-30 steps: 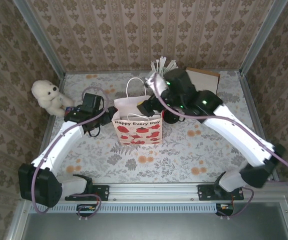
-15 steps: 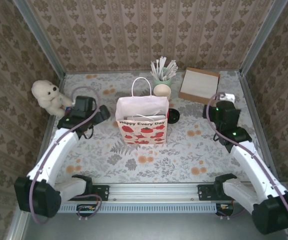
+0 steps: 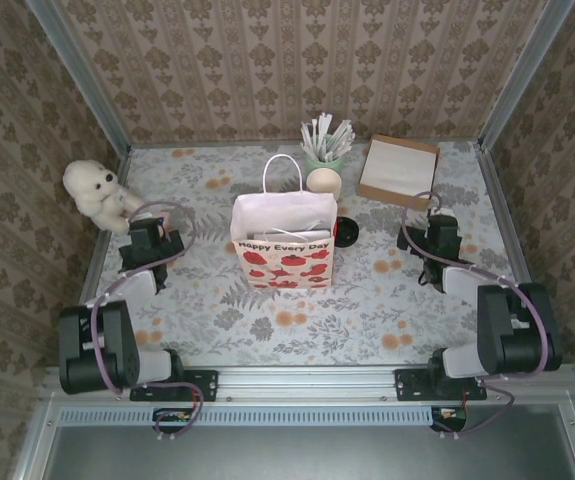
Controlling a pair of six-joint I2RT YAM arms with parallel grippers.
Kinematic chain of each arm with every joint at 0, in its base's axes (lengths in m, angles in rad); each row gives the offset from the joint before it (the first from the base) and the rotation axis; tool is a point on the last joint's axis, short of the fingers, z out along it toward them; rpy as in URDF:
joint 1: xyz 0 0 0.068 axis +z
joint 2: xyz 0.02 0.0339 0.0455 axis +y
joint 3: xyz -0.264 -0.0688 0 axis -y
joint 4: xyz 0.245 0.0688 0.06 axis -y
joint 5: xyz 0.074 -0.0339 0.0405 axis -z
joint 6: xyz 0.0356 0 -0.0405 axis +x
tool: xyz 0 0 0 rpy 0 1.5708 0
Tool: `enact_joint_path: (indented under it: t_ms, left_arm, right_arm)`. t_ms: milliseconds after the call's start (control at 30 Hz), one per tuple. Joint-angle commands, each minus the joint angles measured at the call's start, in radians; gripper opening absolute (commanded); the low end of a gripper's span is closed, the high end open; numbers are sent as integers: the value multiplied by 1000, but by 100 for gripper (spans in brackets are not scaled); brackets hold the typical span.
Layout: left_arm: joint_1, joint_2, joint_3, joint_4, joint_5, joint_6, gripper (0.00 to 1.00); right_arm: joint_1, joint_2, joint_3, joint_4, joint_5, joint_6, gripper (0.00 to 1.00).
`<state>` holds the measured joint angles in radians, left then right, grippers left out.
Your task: Pack the takeout coffee
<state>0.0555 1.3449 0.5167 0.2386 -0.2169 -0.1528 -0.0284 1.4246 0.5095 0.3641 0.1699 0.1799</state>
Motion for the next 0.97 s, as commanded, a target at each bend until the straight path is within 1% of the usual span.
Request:
enact_joint_path:
  t_ms: [0,100,133,167,200,233,267,300,333,367,433,933]
  left_arm:
    - [3,66,-24,320,185,86,100]
    - [-4,89,-31,381,253,135,100]
    - [-8,104,-60,444,294,156,100]
    - [-21,124,-106,540,312,179,100]
    - [-42,178,-156,672,293,199,100]
    - [-52,215,-188,809,273,214,100]
    - [-52,186,-181,743,262,203,100]
    - [-60,182,-140,660,184,176,100]
    - [-85,195,-123,645,113,185,100]
    - [-100,191,-119,630,68,186,100]
    - [-96,190,-128,650,68,184,100]
    - [-95,191,-120,636,86,186,100]
  right_arm:
    - [2,46,26,209,-62,-74,100]
    - [16,74,-9,297,-160,-134,100]
    - [24,72,-30,340,-167,-143,100]
    - [24,68,-49,360,-166,-145,100]
    - [24,86,-80,428,-167,-144,100]
    - [24,119,-112,533,-168,-145,100]
    - [25,114,-122,551,-163,-145,100]
    - [25,98,-106,488,-148,-141,100]
    - [28,111,-104,503,-142,-141,100]
    - [30,109,-105,506,-136,-142,100]
    - [32,109,-105,500,-133,-143,100]
    - [34,107,-105,495,-129,-145,100]
